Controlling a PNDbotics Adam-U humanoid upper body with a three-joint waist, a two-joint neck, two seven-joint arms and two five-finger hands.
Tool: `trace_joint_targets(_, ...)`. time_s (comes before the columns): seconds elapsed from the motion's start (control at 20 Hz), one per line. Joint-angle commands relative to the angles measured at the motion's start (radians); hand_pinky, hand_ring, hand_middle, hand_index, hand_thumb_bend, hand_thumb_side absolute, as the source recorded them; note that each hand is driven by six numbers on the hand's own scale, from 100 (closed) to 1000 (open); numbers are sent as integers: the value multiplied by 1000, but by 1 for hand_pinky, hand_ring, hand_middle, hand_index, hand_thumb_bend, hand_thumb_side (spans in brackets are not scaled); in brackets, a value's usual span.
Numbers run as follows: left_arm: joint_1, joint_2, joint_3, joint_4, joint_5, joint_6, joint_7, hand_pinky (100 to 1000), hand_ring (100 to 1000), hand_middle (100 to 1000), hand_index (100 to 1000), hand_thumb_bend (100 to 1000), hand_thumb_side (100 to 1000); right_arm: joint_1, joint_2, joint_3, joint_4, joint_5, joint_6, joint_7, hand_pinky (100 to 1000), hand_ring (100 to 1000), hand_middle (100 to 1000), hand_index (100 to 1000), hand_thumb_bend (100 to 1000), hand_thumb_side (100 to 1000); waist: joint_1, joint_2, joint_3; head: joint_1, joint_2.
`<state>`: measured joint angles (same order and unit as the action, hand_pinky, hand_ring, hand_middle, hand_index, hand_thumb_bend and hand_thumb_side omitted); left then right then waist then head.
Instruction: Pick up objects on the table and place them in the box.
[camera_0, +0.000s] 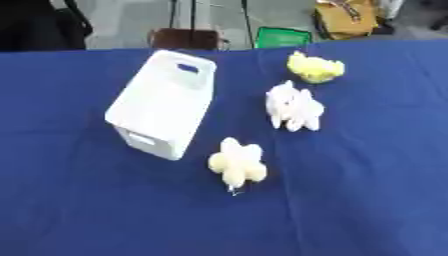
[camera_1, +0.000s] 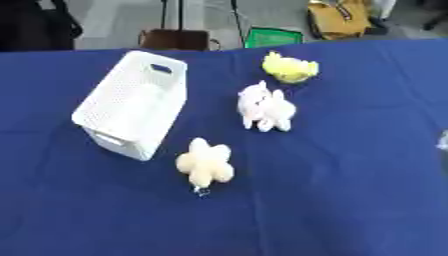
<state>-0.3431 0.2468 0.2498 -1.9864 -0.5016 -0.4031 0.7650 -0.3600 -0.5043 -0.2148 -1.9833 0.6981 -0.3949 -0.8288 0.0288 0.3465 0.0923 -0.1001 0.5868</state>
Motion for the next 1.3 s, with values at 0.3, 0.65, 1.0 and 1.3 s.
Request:
trace_joint_targets(0.3, -5, 9, 9, -14, -3, -62, 65, 745, 799, 781, 778, 100, 747, -5, -14, -6, -17, 0, -31, -34, 841, 845, 721, 817, 100, 934, -1, -21, 2, -4, -14)
trace_joint_targets(0.65, -5, 8, 10, -14, -3, -63, 66, 745, 799, 781, 778, 100, 746, -5, -18, -6, -17, 0, -29, -33, 842, 845, 722, 817, 100, 932, -4, -21, 3, -2, -6)
trace_joint_targets(1.0, -3, 13, 2, -14, 1, -64, 60, 745, 799, 781, 778, 100, 744, -142, -198, 43, -17, 0, 97, 97, 839, 847, 758, 838, 100, 935, -15, -33, 7, -10, 11)
trace_joint_targets(1.3, -1, 15, -4, -14, 9, -66, 51, 745, 799, 781, 778, 100, 744, -316, -294, 134, -17, 3, 251, 378, 839, 854, 776, 849, 100, 923, -23, -42, 21, -21, 21)
